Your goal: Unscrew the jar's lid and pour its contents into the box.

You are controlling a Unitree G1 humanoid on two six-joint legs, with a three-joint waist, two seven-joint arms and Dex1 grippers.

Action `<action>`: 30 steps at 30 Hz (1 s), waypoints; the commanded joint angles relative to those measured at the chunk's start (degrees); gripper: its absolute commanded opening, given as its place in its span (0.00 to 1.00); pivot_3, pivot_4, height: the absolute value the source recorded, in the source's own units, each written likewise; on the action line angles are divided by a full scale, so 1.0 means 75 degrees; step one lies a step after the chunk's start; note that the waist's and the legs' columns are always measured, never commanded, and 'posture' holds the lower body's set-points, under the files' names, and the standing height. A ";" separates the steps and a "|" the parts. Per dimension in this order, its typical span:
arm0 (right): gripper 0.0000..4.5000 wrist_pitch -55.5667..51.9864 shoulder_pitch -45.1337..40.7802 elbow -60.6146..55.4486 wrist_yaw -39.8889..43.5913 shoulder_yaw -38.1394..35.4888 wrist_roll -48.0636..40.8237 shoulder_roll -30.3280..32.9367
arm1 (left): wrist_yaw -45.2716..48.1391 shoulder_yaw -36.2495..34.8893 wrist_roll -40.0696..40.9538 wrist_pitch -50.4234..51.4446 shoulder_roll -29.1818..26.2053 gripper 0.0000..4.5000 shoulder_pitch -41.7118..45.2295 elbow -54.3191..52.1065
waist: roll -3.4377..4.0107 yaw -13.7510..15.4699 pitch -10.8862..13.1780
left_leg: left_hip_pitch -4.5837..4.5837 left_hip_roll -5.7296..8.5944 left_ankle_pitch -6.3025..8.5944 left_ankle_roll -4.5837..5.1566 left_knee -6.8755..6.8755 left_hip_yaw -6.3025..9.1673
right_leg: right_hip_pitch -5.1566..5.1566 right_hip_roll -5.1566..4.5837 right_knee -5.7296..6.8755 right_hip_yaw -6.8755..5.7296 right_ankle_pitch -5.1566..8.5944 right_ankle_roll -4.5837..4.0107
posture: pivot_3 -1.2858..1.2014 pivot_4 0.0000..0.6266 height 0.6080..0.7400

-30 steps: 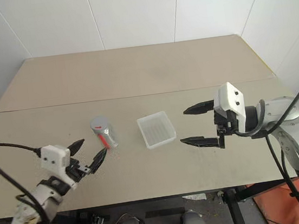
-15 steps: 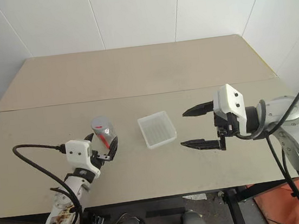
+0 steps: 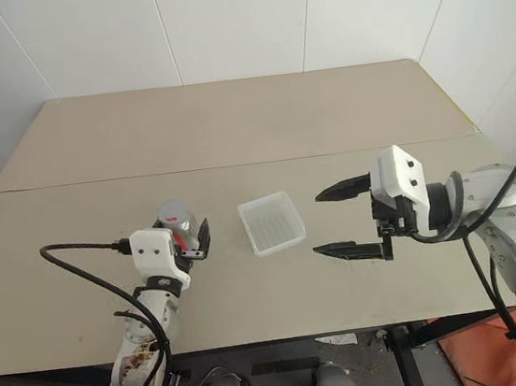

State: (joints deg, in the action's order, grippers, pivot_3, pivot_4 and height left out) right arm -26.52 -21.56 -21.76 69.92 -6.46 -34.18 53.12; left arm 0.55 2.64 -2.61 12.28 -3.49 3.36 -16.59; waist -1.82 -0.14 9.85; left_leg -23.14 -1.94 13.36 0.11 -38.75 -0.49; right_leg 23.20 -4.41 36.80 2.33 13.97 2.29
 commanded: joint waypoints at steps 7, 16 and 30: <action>1.00 0.0120 0.0003 -0.0148 0.0101 -0.0350 -0.0198 0.0133 | -0.0185 0.0055 -0.0209 -0.0352 0.0185 0.99 0.0405 0.0219 | 0.0000 0.0020 0.0000 | -0.0001 0.0000 0.0000 0.0000 0.0001 0.0000 | 0.0001 0.0000 -0.0002 0.0000 0.0000 0.0001 | 0.52 0.24 1.00; 1.00 0.0042 0.0149 -0.0349 0.0071 -0.0437 -0.0295 0.0154 | -0.0101 0.0060 -0.0222 -0.0499 0.0202 0.50 0.0524 0.0473 | 0.0000 0.0039 0.0000 | -0.0002 0.0001 0.0000 0.0000 0.0000 0.0000 | 0.0000 0.0000 -0.0003 0.0000 0.0000 0.0002 | 0.52 0.24 1.00; 1.00 -0.0472 -0.1049 -0.0383 -0.1475 0.0384 -0.0171 -0.1036 | 0.3851 -0.0950 0.2631 0.0685 -0.2280 0.43 0.1836 0.0093 | 0.0001 -0.0089 0.0001 | -0.0002 -0.0003 0.0000 0.0000 0.0001 0.0001 | 0.0008 0.0004 0.0004 -0.0002 0.0000 0.0001 | 0.52 0.24 1.00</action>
State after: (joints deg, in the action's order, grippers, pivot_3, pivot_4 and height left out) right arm -29.26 -28.00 -23.13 60.68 -3.94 -34.99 45.70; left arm 24.20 -2.65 12.74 16.76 -19.37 15.08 -13.27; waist -1.81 -0.81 9.86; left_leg -23.16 -1.96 13.36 0.10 -38.74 -0.48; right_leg 23.27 -4.38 36.85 2.31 13.97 2.30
